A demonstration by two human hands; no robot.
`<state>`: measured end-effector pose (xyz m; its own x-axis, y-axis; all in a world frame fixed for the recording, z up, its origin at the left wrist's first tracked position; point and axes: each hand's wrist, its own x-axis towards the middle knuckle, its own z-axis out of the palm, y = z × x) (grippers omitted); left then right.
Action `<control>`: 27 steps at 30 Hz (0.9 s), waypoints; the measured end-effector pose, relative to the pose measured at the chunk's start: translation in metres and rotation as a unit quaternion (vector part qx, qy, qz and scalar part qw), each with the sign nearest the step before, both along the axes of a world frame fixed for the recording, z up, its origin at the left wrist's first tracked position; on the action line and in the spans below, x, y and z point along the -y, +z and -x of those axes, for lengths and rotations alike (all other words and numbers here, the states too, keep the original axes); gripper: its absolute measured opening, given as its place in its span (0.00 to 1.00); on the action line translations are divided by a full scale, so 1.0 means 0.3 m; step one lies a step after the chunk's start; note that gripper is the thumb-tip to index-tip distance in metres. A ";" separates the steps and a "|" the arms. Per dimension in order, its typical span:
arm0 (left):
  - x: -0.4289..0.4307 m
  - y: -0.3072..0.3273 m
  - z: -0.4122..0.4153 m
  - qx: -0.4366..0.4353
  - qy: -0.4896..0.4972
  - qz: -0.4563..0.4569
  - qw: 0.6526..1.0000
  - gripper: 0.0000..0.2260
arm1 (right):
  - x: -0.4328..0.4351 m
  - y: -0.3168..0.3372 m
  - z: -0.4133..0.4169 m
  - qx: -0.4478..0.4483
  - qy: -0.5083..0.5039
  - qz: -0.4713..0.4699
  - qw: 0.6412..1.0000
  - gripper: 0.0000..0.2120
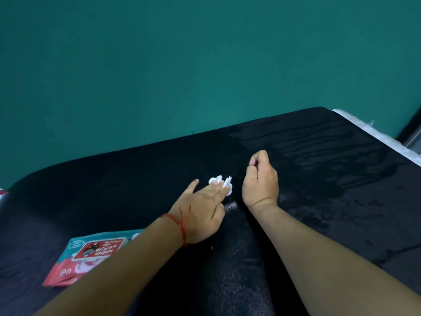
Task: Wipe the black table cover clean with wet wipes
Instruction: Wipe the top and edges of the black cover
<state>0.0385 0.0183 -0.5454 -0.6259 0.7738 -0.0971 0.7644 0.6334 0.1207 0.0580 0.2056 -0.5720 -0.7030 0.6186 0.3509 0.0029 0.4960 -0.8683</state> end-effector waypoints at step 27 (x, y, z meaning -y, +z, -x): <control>0.209 -0.123 -0.191 -0.029 0.223 -0.228 0.947 0.19 | 0.053 0.161 -0.012 0.272 0.321 -0.347 0.838 0.12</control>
<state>0.0959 -0.0444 -0.5822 -0.8943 0.3844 0.2292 0.4472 0.7866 0.4257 0.0617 0.1896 -0.5238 -0.9855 -0.1694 -0.0106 -0.1566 0.9319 -0.3271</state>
